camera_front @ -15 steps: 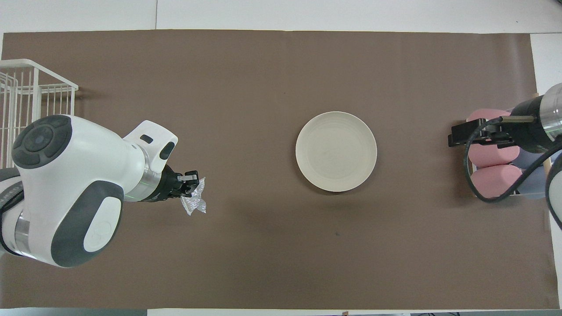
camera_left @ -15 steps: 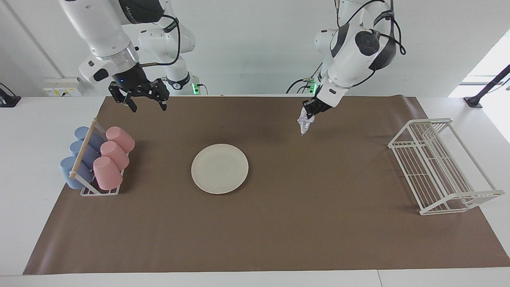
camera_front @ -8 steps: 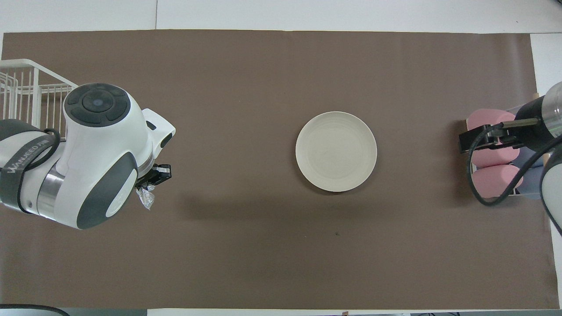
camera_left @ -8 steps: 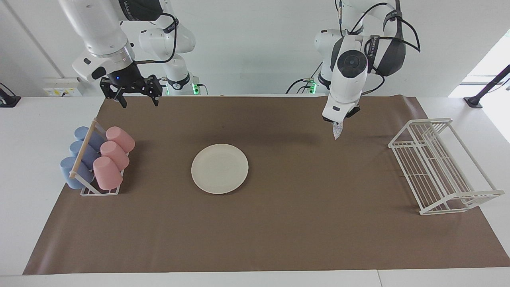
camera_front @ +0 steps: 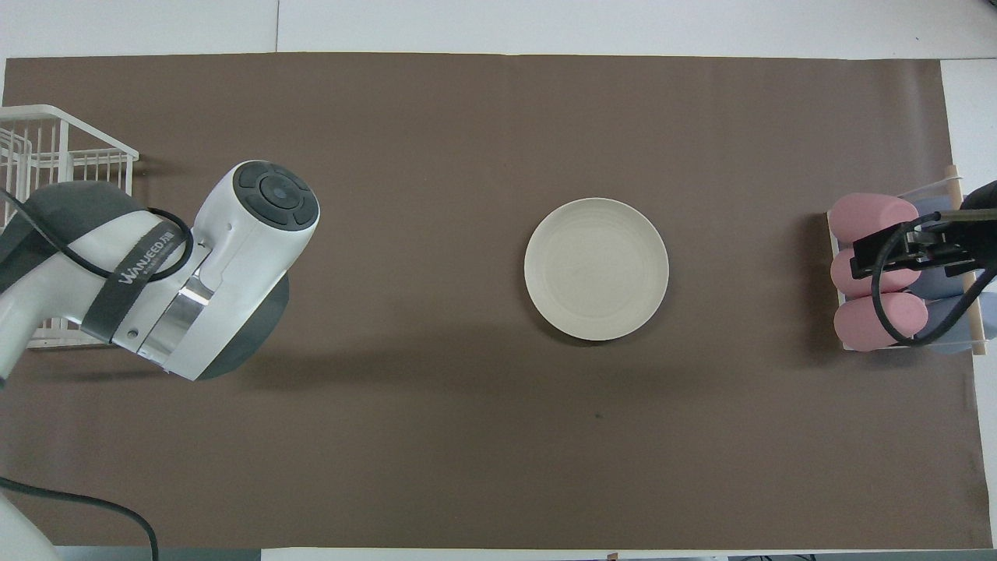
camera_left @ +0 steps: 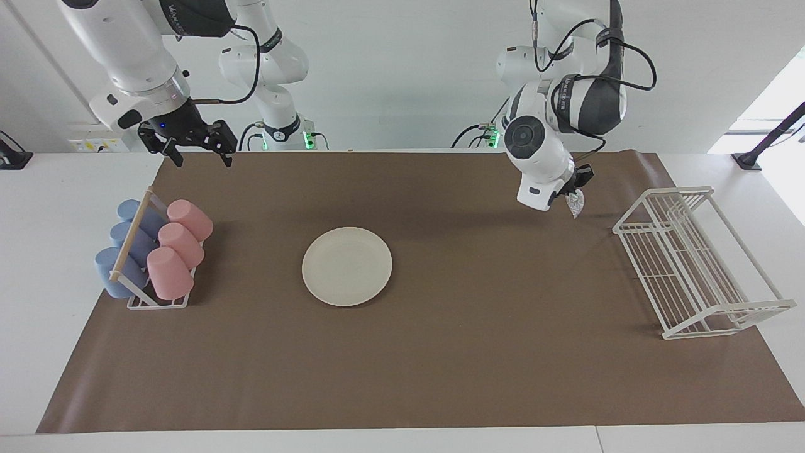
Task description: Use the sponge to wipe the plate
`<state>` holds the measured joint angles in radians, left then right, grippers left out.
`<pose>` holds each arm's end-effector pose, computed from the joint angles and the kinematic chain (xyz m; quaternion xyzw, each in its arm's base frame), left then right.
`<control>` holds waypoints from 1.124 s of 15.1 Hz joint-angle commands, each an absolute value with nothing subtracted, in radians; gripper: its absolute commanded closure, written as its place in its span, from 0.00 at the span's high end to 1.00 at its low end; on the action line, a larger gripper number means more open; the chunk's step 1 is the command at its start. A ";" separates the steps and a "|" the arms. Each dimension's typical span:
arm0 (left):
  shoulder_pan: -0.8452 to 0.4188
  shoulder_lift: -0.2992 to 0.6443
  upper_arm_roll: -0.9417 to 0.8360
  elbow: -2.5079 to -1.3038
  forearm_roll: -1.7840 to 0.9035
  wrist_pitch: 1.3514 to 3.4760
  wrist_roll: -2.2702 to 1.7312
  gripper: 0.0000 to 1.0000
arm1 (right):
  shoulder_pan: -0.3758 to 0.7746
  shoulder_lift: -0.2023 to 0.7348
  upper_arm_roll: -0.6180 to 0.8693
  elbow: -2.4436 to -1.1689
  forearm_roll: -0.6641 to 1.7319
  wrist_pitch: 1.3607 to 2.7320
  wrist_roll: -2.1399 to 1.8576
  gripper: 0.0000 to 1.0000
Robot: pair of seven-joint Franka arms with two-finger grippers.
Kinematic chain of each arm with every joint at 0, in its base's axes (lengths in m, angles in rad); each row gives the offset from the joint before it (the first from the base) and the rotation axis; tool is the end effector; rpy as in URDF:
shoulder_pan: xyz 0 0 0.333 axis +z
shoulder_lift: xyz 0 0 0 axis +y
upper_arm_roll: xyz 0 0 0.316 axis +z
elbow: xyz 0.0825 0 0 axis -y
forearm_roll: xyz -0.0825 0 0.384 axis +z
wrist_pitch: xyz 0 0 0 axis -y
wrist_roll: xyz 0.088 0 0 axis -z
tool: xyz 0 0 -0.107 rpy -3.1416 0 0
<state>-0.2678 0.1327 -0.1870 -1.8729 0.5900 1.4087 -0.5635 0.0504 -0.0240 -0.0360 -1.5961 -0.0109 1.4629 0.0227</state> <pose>0.5045 -0.1689 0.4283 -0.9193 -0.0081 0.1097 0.3780 0.5348 0.0062 0.6169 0.9985 -0.0044 -0.0545 0.0060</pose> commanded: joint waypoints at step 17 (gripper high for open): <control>-0.141 0.406 -0.176 -1.716 1.243 1.353 -0.587 0.00 | 0.043 -0.021 -0.066 -1.588 0.015 1.477 0.012 1.00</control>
<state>-0.1677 0.3902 -0.1727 -1.7195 1.2194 1.3247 -0.5831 0.0488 -0.0206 -0.0637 -1.5949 -0.0016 1.4890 0.0231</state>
